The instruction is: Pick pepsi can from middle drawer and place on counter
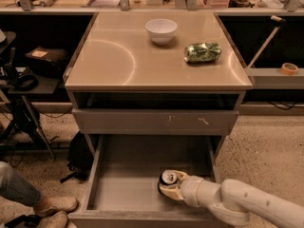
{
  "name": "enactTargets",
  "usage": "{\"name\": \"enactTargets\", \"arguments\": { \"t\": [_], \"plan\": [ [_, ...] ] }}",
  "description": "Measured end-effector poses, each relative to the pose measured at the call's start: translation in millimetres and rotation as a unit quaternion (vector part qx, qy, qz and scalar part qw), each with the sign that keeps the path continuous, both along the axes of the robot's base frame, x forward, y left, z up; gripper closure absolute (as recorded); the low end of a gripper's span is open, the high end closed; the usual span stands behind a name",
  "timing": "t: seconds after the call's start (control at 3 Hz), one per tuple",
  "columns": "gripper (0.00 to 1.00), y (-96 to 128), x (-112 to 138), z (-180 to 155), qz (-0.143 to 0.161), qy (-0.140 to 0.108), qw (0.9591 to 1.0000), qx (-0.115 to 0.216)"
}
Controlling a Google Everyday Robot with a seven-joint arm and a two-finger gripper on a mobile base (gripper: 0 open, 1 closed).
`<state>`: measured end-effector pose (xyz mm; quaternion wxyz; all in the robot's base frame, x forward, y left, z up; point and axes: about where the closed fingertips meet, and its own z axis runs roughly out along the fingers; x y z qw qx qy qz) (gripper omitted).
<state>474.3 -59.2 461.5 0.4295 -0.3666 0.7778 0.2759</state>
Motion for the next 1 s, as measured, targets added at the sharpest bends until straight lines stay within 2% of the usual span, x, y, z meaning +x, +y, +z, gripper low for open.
{"name": "enactTargets", "arguments": {
  "t": [0.33,0.67,1.0],
  "plan": [
    [1.0,-25.6,16.9,91.6,-0.004,-0.064,0.9979,-0.005],
    [1.0,-43.8,30.5,196.8,-0.015,-0.122,0.9923,-0.017],
    [1.0,-56.2,38.2,294.8,-0.02,-0.171,0.9841,-0.042]
  ]
}}
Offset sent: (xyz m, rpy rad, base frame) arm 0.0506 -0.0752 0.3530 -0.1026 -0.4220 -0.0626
